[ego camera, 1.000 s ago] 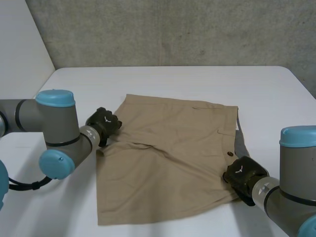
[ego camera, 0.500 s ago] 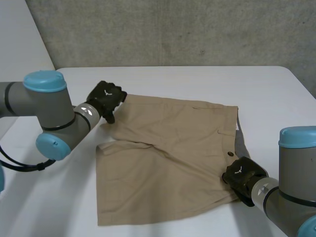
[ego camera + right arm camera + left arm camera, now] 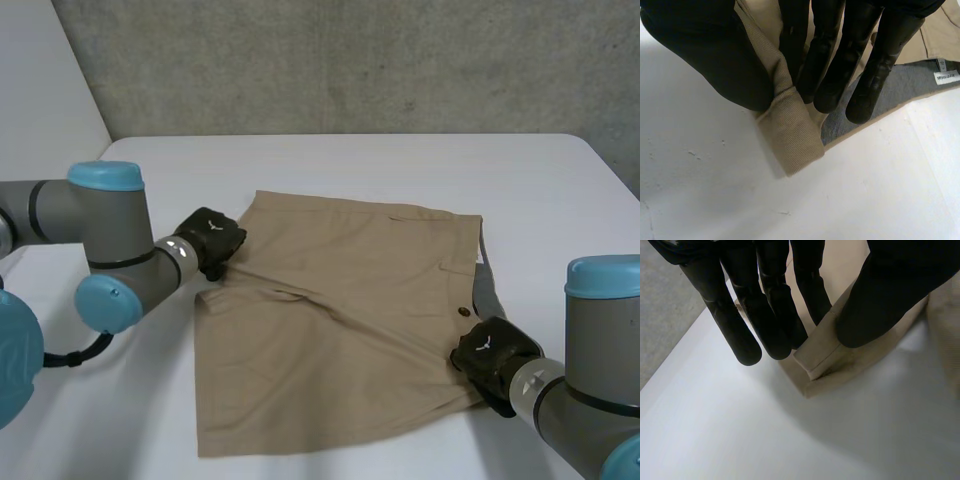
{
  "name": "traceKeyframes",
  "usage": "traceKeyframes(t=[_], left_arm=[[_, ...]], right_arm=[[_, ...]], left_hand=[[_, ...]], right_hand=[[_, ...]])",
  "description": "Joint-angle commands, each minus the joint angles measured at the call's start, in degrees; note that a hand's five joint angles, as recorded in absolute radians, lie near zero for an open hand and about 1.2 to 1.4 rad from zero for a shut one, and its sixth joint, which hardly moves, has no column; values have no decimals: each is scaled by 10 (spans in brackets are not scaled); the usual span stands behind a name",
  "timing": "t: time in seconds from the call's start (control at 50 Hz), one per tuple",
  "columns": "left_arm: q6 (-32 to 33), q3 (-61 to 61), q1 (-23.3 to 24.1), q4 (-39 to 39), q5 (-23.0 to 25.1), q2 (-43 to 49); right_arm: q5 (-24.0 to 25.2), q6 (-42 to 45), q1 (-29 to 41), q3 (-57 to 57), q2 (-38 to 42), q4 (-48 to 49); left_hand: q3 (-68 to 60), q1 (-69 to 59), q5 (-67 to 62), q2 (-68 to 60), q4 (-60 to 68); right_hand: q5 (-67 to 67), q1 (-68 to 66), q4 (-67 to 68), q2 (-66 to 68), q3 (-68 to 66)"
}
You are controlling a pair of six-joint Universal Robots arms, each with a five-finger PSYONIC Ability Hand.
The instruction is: Fold the shorts.
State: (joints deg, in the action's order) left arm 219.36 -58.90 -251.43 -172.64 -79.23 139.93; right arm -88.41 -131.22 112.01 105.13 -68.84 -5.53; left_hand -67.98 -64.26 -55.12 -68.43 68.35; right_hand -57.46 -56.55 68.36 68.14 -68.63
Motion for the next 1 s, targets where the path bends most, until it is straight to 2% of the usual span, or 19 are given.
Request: traceKeyframes(t=[0.02, 0.12, 0.2, 0.22, 0.34, 0.44, 0.6, 0.68, 0.7, 0.82, 0.9, 0.92, 1.0], left_arm=[[11, -88, 5, -18, -30, -61], [13, -128, 9, -45, -37, -77], [13, -138, 10, -58, -39, -77], [12, -140, 10, -59, -40, -80], [2, -162, 8, -60, -37, -134], [-18, -209, 10, -63, -38, -202], [-133, -372, 24, -58, -40, -359], [-189, -458, 57, -52, -41, -424], [-207, -485, 78, -49, -41, -441], [-249, -544, 144, -35, -46, -459], [-265, -558, 182, -37, -87, -454], [-268, -560, 190, -38, -112, -452], [-271, -557, 197, -40, -167, -431]], right_arm=[[0, 0, -1, -1, -2, 0], [0, -3, -1, -1, -3, 0], [1, -4, -4, -4, -4, -1], [1, -4, -5, -4, -5, -1], [2, -6, -6, -8, -6, -1], [3, -12, -5, -14, -8, -3], [6, -117, -12, -48, -11, -5], [13, -179, -29, -61, -12, -3], [17, -190, -30, -63, -11, -3], [44, -239, -36, -69, -10, 2], [46, -272, -43, -71, -11, 18], [46, -279, -43, -72, -11, 21], [46, -299, -43, -72, -11, 23]], left_hand=[[-120, -157, -149, -116, 116], [-105, -143, -134, -101, 102], [131, 94, 103, 136, -135], [250, 213, 221, 255, -254], [401, 364, 372, 405, -405], [399, 362, 371, 404, -403], [386, 349, 357, 390, -390], [386, 349, 357, 390, -390], [386, 349, 357, 390, -390], [388, 350, 359, 392, -391], [388, 350, 359, 392, -391], [388, 350, 359, 392, -391], [388, 350, 359, 392, -391]], right_hand=[[-125, -235, 116, 119, -114], [-125, -235, 116, 119, -114], [-125, -235, 116, 119, -114], [-125, -235, 116, 119, -114], [-125, -235, 116, 119, -114], [-125, -235, 116, 119, -114], [-125, -235, 116, 119, -114], [-125, -235, 116, 119, -114], [-125, -235, 116, 119, -114], [-125, -235, 116, 119, -114], [-125, -235, 116, 119, -114], [-125, -235, 116, 119, -114], [-125, -235, 116, 119, -114]])
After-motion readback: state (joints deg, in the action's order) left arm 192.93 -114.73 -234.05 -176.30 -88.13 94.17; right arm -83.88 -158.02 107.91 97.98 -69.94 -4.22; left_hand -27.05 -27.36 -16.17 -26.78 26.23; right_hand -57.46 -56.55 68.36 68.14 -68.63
